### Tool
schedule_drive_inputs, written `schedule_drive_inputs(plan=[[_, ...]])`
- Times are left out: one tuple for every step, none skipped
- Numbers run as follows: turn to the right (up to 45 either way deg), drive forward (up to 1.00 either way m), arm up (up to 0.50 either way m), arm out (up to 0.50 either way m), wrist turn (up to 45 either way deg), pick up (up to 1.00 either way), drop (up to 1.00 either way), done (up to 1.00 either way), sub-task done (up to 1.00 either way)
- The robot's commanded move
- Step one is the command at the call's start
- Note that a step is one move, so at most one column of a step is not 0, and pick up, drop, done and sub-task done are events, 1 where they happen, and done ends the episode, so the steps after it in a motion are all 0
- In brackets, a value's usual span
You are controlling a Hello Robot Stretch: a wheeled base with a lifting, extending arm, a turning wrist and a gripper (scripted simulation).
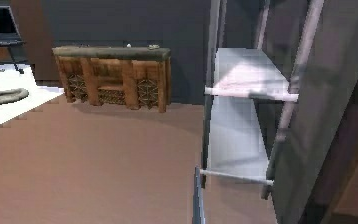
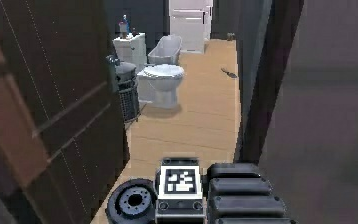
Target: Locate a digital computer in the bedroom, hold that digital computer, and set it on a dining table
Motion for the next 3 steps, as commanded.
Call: schedule_drive_inputs(plan=[[3.0,0.0,0.0,0.0,0.0,0.0,0.0,0.0,0.0],[15.0,0.0,0.0,0.0,0.0,0.0,0.0,0.0,0.0],[0.0,0.1,0.0,0.0,0.0,0.0,0.0,0.0,0.0]])
